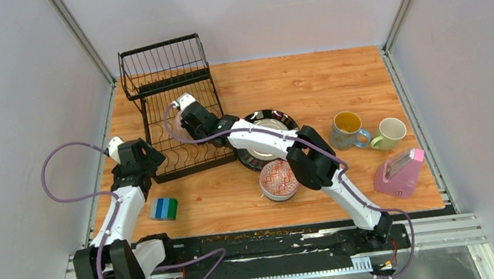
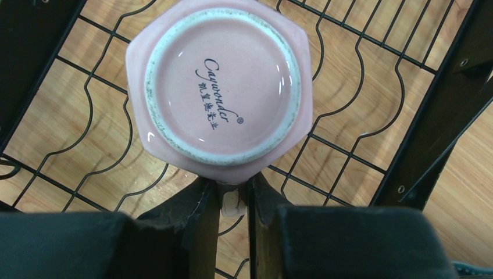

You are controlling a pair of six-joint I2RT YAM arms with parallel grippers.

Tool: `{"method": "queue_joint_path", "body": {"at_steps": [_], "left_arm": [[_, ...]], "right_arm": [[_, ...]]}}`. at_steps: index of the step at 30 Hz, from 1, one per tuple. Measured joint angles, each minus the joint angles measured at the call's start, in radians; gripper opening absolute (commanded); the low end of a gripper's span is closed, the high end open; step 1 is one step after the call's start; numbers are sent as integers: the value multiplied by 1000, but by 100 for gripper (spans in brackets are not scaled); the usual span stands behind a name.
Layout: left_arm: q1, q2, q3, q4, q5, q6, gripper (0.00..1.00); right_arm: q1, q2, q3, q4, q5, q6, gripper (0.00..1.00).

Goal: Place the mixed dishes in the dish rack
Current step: Turn the cup upside down in the dish rack.

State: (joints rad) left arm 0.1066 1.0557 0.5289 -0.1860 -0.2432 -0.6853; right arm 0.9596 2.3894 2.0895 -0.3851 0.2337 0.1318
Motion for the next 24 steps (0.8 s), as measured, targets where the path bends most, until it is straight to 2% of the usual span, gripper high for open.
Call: {"method": "queue_joint_path", "body": {"at_steps": [5, 9, 16, 21, 24], "left_arm": [[0, 13, 0, 16, 19, 1, 89], [1, 14, 0, 22, 29, 3, 89], [1, 14, -3, 31, 44, 3, 84], [2, 14, -10, 38, 52, 3, 76], [3, 14, -18, 43, 59, 3, 74]], "right_arm": [[3, 59, 100, -45, 1, -14, 26], [6, 81, 151, -42, 4, -22, 42], [7, 81, 178, -35, 10, -21, 44], [7, 81, 175, -33, 0, 0, 44], [7, 77, 146, -15, -23, 24, 41]]}}
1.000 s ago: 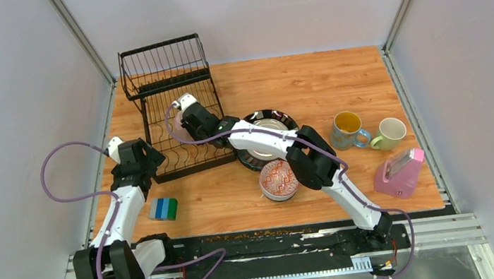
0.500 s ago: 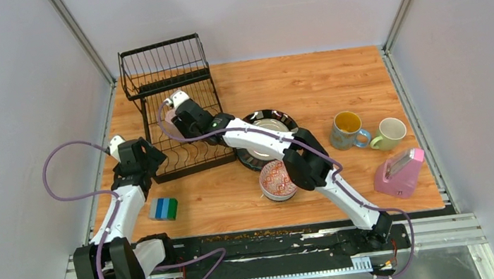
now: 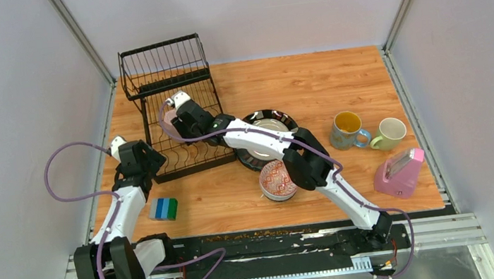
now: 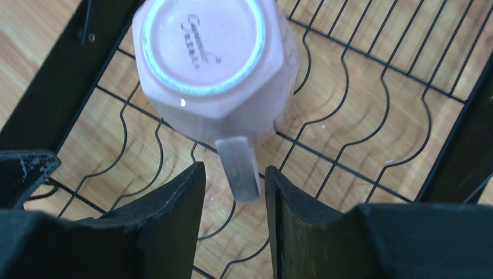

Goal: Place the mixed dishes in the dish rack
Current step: Turn the cup upside down in the dish rack.

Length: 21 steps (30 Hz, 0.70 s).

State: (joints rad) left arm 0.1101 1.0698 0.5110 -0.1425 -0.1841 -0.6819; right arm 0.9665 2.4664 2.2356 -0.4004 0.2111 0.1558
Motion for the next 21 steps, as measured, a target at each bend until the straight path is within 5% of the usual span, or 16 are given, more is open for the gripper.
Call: {"method": "queue_joint_path", "body": {"at_steps": [8, 21], "left_arm": [[3, 22, -4, 12, 17, 5, 63], [5, 30, -4, -2, 53, 46, 56]], "right_arm": [[-7, -28, -82, 50, -64, 74, 25], [-11, -98, -318, 369, -58, 103, 23]]}}
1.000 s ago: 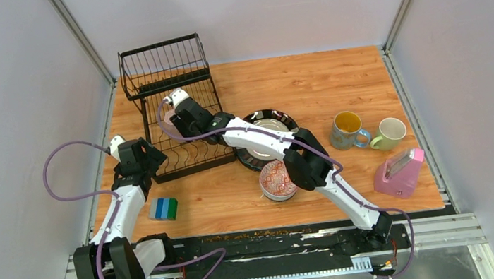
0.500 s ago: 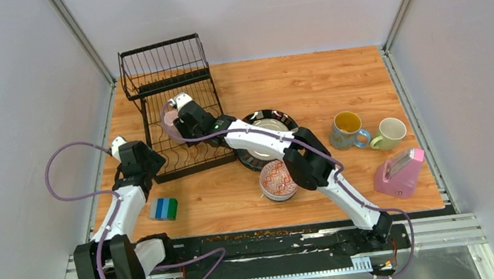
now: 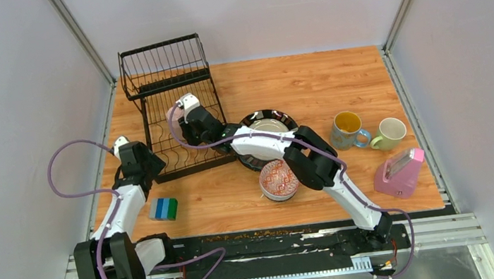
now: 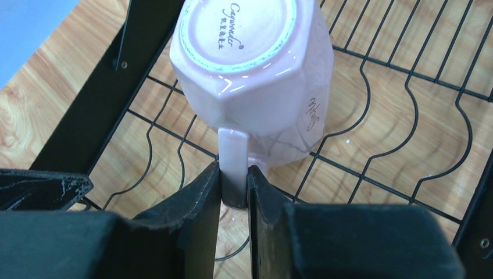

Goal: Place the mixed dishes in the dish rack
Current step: Turn the cup upside down in the dish rack.

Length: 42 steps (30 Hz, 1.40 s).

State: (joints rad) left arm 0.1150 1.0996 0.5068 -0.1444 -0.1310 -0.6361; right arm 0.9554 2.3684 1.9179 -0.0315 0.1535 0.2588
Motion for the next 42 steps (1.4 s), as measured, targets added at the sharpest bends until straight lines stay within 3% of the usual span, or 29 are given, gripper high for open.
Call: {"method": "queue_joint_path", "body": {"at_steps": [23, 42], "left_arm": [[23, -49, -24, -14, 54, 81, 41], [31, -14, -14, -14, 87, 122, 34]], "right_arm": [[-23, 79, 74, 231, 55, 56, 27], [-55, 314, 329, 280, 5, 141, 33]]}}
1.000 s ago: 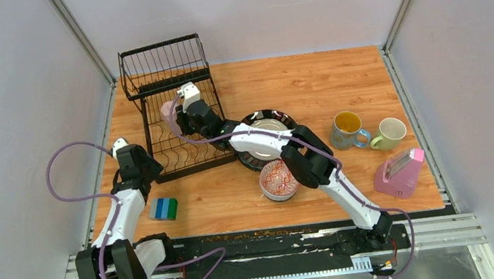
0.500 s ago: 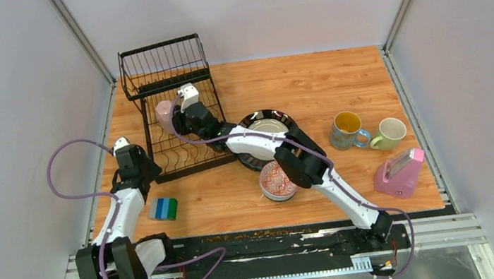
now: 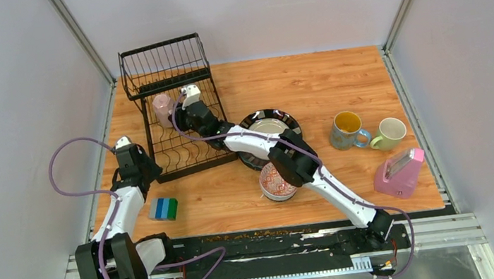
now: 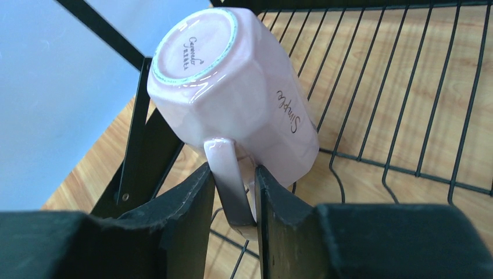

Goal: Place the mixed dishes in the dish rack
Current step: Turn the cup upside down in the dish rack.

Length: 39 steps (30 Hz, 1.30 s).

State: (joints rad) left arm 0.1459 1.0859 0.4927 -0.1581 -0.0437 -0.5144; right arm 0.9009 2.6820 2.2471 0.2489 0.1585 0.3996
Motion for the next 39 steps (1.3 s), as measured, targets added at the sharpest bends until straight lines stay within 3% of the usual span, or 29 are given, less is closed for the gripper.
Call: {"method": "queue_joint_path", "body": {"at_steps": [11, 21, 26, 31, 35, 39], "left_arm": [[0, 24, 5, 11, 20, 4, 33], [0, 36, 1, 29, 123, 4, 28], [0, 35, -10, 45, 152, 3, 29], [-1, 29, -23, 63, 163, -4, 36], [-2, 30, -23, 63, 165, -11, 43], [-9, 30, -23, 48, 175, -21, 65]], "right_arm": [[-48, 65, 90, 16, -107, 54, 37], [-80, 143, 178, 37, -265, 106, 38], [-96, 163, 181, 36, -289, 123, 45], [-103, 153, 151, 28, -317, 123, 46], [-106, 71, 13, 33, -335, 124, 46], [-106, -12, -89, 32, -357, 124, 51]]}}
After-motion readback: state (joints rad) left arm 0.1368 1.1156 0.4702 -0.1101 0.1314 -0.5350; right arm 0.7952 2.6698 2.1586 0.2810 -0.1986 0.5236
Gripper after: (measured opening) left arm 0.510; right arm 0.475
